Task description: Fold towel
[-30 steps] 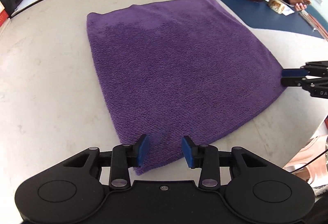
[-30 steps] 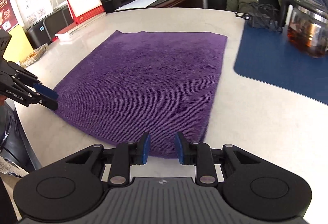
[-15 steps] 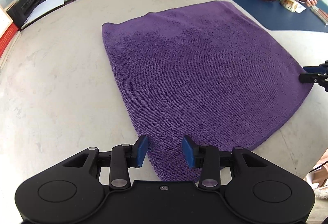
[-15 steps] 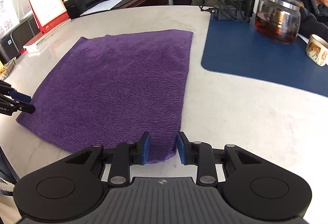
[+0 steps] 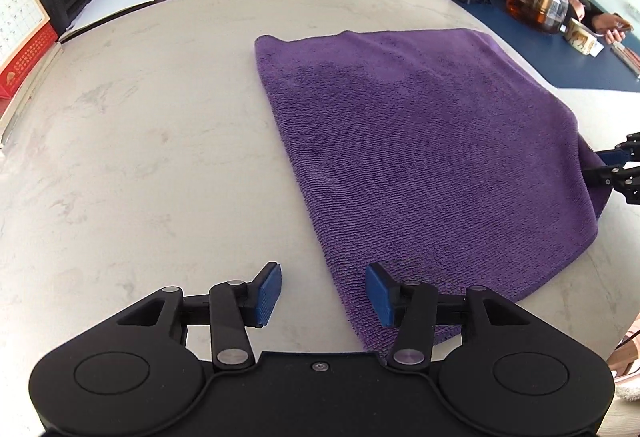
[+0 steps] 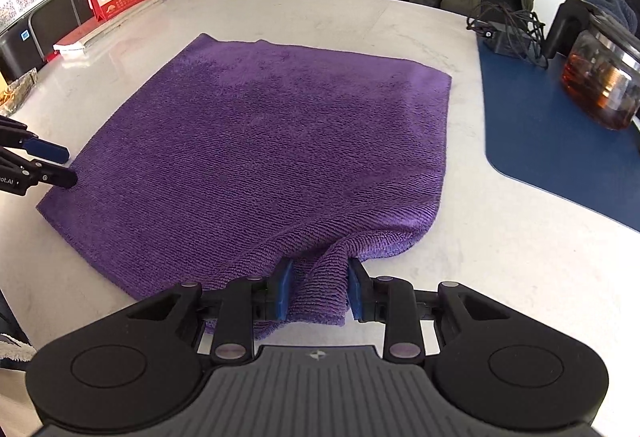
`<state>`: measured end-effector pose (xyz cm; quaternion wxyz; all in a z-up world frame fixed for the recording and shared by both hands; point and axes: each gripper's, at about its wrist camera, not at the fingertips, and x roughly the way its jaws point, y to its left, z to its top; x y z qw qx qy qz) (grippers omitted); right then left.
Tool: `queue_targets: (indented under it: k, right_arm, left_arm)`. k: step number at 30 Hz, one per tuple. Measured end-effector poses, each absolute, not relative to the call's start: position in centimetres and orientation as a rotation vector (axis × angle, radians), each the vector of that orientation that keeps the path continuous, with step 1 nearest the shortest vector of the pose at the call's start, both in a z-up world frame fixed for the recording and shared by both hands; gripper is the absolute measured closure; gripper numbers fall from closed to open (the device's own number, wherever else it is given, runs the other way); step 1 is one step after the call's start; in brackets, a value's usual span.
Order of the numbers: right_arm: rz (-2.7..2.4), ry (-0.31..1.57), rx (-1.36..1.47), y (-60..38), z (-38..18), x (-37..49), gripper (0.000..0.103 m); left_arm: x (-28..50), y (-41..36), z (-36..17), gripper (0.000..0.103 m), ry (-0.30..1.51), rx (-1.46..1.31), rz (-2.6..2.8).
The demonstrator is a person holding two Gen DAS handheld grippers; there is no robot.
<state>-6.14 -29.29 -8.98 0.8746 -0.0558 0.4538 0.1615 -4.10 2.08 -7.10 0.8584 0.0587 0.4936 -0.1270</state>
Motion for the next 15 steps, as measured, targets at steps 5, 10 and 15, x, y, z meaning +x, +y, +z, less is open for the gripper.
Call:
queue_targets:
  k: [5,10,15]
  right_arm:
    - [0.268,0.955,-0.065,-30.9,-7.3,-7.1,0.061]
    - [0.206,0.999,-0.010,-34.0,-6.7,-8.9,0.057]
    - [0.208,1.013,0.065,-35.2,-7.3,-9.0,0.052]
  left_arm:
    - [-5.2,2.7,-5.7,0.062,1.031,0.056,-0.299]
    - [-6.2,1.1,-6.1,0.062,1.070,0.034,-0.315]
    - [-6.9,-0.4,-6.8,0.066,1.127,0.001,-0.279]
